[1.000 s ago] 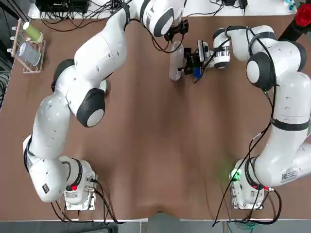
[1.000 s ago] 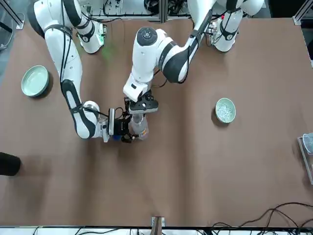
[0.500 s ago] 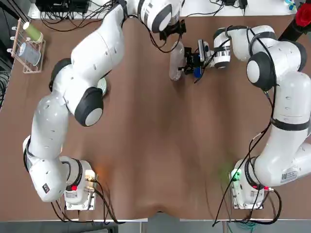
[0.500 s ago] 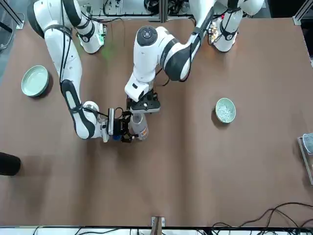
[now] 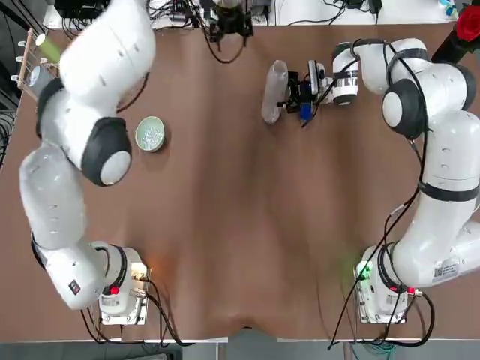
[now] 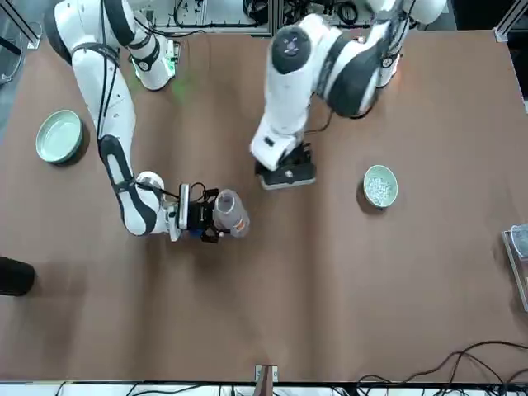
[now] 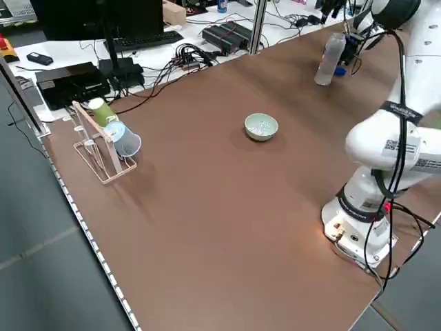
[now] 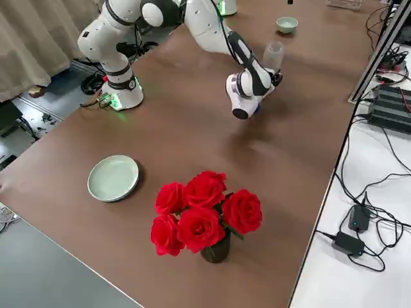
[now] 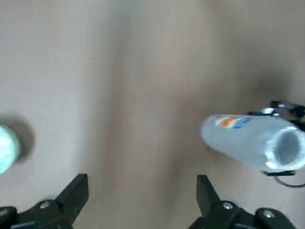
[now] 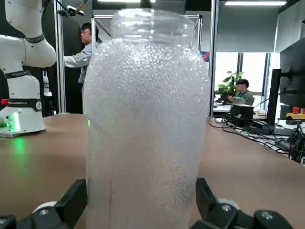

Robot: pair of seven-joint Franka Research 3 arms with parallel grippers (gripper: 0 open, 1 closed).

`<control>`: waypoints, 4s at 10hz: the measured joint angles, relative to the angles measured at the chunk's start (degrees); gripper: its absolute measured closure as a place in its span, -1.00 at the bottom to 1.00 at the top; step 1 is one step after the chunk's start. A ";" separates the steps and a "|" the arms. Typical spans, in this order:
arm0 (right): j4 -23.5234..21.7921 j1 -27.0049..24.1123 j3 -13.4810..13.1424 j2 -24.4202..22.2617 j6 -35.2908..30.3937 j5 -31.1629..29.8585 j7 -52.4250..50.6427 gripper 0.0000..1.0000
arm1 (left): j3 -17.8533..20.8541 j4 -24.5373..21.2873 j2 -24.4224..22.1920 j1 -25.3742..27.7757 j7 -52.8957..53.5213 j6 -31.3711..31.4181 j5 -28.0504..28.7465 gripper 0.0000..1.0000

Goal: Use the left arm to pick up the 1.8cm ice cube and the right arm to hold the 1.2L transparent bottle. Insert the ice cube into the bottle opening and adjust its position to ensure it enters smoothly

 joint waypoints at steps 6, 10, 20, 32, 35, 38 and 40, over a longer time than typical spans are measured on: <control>-0.02 -0.05 -0.05 0.34 -0.34 -0.02 -0.17 -1.00 | -0.09 -22.25 -22.48 11.62 18.82 -0.29 -0.04 -1.00; 0.00 -2.62 -0.34 0.36 -1.22 -2.49 -0.23 -1.00 | -0.05 -29.82 -30.28 22.25 33.38 -0.42 -0.11 -1.00; 13.71 -11.42 -7.35 -1.95 -7.70 -26.55 22.36 -1.00 | -0.58 -25.01 -28.62 37.88 46.62 -1.17 -0.11 -1.00; 15.50 -7.38 -9.18 -32.56 3.38 -81.91 97.81 -1.00 | -12.38 -22.37 -27.43 47.41 43.75 -3.44 -0.16 -1.00; 14.26 -8.91 -8.59 -37.51 4.74 -90.55 122.10 -1.00 | -8.09 -22.35 -27.38 44.74 43.76 -3.54 -0.48 -1.00; 16.07 -11.36 -9.06 -39.90 0.48 -96.51 136.45 -1.00 | -8.08 -22.35 -27.35 44.56 43.76 -4.90 -0.48 -1.00; 19.61 -10.15 -10.61 -40.13 -3.15 -100.06 142.85 -1.00 | -8.08 -22.35 -27.30 44.47 43.76 -5.19 -0.48 -1.00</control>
